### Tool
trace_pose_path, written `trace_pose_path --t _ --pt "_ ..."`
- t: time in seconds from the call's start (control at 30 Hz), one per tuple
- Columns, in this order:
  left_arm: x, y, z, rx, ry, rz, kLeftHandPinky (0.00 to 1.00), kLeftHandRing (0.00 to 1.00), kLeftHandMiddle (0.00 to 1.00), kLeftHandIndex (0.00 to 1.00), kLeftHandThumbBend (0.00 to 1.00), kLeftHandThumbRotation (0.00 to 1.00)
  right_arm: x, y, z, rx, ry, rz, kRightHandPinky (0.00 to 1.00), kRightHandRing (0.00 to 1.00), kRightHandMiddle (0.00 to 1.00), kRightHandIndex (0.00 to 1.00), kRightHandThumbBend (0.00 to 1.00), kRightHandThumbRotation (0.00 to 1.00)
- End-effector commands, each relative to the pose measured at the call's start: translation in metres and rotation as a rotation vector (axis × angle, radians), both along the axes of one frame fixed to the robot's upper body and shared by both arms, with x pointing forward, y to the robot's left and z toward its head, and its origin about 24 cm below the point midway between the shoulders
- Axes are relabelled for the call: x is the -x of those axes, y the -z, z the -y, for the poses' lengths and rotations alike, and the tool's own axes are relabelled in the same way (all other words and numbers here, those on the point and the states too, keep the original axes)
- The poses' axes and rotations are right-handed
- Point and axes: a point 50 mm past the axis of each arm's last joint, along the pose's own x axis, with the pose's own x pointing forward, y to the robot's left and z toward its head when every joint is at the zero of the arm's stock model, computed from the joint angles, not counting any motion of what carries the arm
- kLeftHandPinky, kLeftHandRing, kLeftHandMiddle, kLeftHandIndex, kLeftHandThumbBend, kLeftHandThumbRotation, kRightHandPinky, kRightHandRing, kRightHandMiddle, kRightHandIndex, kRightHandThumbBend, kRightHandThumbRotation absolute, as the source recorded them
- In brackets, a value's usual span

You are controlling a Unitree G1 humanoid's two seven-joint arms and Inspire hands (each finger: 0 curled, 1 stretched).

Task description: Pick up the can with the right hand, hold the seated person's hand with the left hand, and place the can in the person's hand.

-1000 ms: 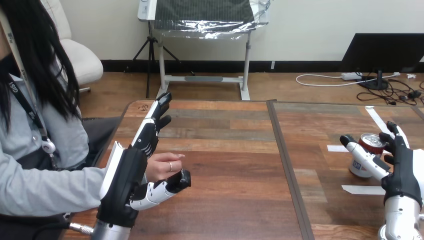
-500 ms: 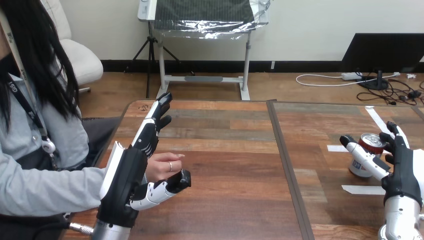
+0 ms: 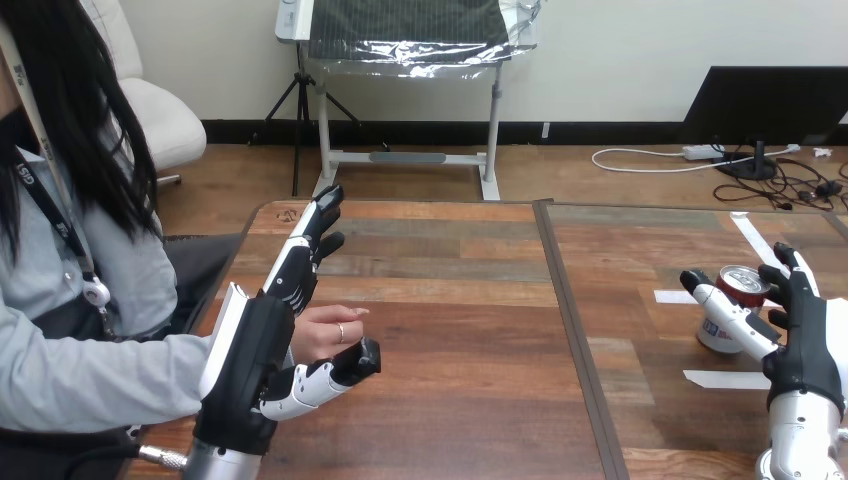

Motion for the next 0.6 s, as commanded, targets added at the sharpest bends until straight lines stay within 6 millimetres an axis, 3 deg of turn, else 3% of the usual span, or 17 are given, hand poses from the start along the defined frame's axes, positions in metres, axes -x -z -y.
trace_pose_path --t 0.0,0.57 --pt "-0.0110 -0.0148 0.0010 -0.002 0.001 0.075 0.91 0.97 0.99 0.94 1.00 0.73 -0.0147 -0.0158 -0.0047 0.002 -0.027 0.072 0.85 0.87 0.87 0.93 0.99 0.52" --pt "-0.0123 -0.0148 0.0030 -0.001 0.005 0.074 0.91 0.97 0.99 0.95 1.00 0.71 -0.0152 -0.0229 -0.0070 0.018 -0.041 0.150 0.82 0.86 0.86 0.92 0.99 0.50"
